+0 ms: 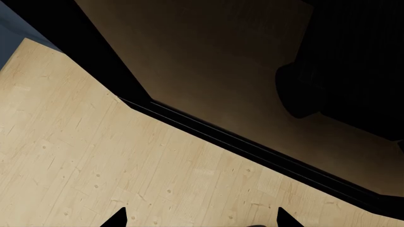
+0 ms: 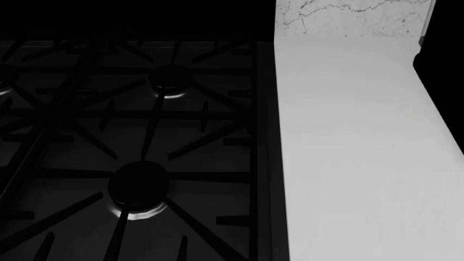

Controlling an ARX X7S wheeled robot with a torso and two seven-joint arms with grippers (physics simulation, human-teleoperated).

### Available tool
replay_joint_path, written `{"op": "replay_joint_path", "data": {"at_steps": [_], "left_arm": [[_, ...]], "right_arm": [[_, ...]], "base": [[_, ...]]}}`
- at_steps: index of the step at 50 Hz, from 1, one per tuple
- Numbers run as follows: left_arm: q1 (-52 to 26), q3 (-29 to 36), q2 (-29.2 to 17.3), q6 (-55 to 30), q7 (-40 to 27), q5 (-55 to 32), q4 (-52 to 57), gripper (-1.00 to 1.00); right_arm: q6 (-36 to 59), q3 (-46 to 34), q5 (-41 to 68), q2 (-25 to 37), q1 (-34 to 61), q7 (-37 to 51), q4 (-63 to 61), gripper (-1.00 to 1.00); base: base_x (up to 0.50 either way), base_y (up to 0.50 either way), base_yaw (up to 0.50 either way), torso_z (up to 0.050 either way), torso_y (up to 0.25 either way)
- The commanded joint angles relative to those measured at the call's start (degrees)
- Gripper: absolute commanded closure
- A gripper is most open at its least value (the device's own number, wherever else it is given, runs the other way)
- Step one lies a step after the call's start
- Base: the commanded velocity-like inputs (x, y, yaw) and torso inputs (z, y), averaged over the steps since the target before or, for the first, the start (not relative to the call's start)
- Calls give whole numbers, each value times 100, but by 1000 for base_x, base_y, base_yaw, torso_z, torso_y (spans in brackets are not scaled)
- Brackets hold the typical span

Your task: Press the stop button on the microwave

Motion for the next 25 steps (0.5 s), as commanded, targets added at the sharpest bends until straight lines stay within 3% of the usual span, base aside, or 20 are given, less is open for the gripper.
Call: {"op": "replay_joint_path", "data": {"at_steps": [1,25], "left_arm": [[0,0,0,0,0,0,0,-100],[0,0,0,0,0,0,0,-100]], "right_arm": [[581,231,494,246,-192,598,-705,100],[802,288,664,482,-565,904,-816,100]], "base": [[0,0,0,0,0],[0,0,0,0,0]]}}
